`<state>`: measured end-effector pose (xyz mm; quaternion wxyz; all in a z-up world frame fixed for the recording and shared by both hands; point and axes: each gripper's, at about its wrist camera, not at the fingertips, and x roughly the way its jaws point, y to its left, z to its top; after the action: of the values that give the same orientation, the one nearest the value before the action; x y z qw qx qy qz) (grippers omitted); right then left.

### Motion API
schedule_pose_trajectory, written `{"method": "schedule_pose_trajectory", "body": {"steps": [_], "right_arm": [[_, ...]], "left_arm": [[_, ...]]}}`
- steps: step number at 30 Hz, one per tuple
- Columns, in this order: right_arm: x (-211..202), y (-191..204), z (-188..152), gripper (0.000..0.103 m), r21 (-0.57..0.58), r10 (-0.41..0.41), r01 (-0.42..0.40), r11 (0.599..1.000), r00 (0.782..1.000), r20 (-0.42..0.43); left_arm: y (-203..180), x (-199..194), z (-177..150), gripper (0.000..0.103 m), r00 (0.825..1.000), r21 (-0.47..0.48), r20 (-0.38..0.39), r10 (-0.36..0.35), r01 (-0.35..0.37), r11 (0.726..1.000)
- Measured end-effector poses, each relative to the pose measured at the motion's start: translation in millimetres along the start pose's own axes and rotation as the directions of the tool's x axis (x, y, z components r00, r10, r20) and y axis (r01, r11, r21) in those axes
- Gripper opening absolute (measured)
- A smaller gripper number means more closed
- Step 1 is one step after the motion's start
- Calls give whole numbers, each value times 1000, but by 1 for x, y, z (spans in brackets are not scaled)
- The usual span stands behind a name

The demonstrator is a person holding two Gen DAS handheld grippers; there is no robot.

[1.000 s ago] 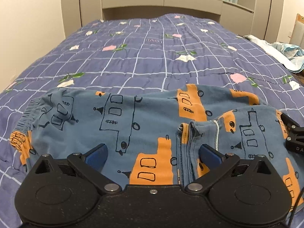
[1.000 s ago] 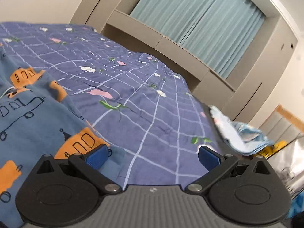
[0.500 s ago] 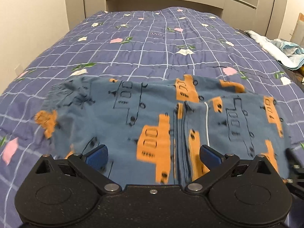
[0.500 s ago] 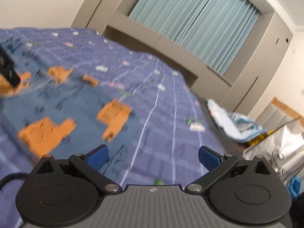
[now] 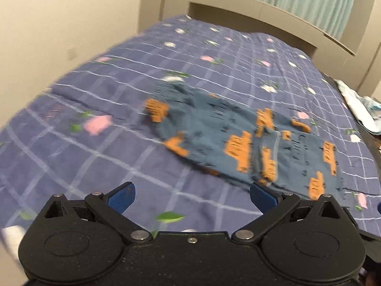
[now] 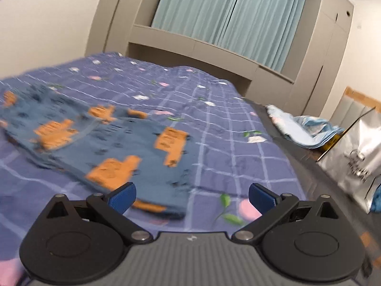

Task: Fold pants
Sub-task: 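Release the pants with both grippers and lift away, then grasp the pants waistband with the left gripper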

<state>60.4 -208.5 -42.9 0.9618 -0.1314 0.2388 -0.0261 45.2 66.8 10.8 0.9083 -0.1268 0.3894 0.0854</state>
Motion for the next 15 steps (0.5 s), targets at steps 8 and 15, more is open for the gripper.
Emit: {"method": "schedule_pose_trajectory", "body": {"steps": [8,15], "right_arm": [[-59,55,-4,103,-102,120,-109,989,987,110],[-48,94,8,103,-191,127,-96,977,980,153]], "left_arm": [[48,-21,-11,102,998,136,60,35,-42,990],[70,23,22,102,985,265,173,16,-62,962]]}}
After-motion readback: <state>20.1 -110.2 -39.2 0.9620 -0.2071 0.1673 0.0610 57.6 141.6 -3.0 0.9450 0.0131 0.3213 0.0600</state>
